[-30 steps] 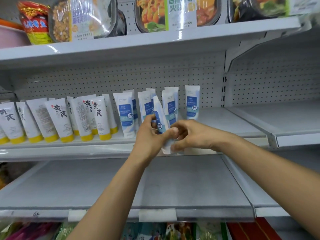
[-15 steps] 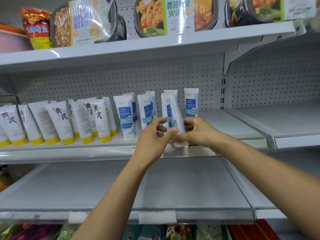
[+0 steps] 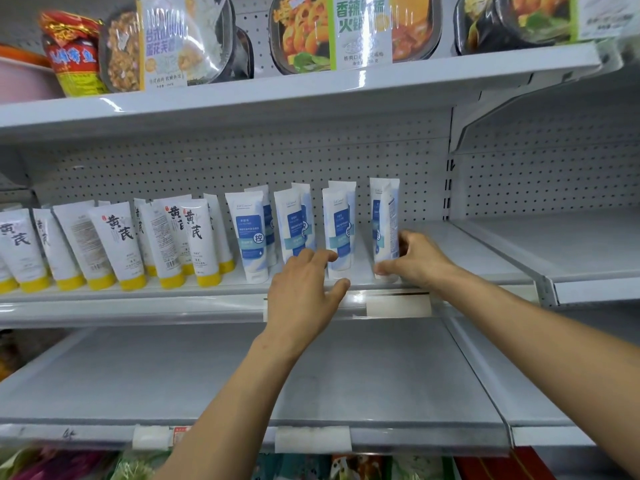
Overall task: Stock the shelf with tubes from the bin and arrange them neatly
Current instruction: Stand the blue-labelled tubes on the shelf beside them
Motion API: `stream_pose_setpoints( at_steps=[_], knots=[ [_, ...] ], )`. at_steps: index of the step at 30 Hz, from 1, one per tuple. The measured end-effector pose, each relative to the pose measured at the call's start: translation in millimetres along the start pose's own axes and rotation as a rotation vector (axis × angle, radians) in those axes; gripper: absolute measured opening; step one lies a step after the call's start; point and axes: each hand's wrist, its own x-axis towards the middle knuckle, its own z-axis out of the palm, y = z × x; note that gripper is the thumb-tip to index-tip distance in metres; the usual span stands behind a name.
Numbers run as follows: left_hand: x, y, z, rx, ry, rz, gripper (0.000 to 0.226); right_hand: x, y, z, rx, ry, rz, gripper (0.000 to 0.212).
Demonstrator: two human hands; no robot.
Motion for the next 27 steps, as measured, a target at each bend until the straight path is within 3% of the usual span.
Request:
stream_pose_setpoints(
  at_steps=[11,15,18,21,27],
  knots=[
    [-2.1,3.5,0.0,-0.016,-0.022,-0.024,0.044,2.8,3.4,-2.5,-0.072,-0.048,0.018,0.063],
    [-7.4,6.1,-6.7,-0.018,-0.024,-0.037,0.043,-14.4,1.3,-9.4,-0.178,0.048,0.019,0.069],
    [-20.1,7.6,-12.5,-0.033,-0.006,-0.06,0.04,-41.5,-1.1,-15.7,-0.358,0.152,-0.102,0.051],
    [-40.0,8.5,-16.1,-0.043,-0.01,-0.081,0.037,-69.8,-0.9,-16.0,-0.481,0.101,-0.226,0.031],
    [-86.1,-14.4,-21.5,-0.057,-0.043,-0.205,0.039,-100.5,3.6,22.5,-0.639,-0.03,-0.417,0.034]
  ],
)
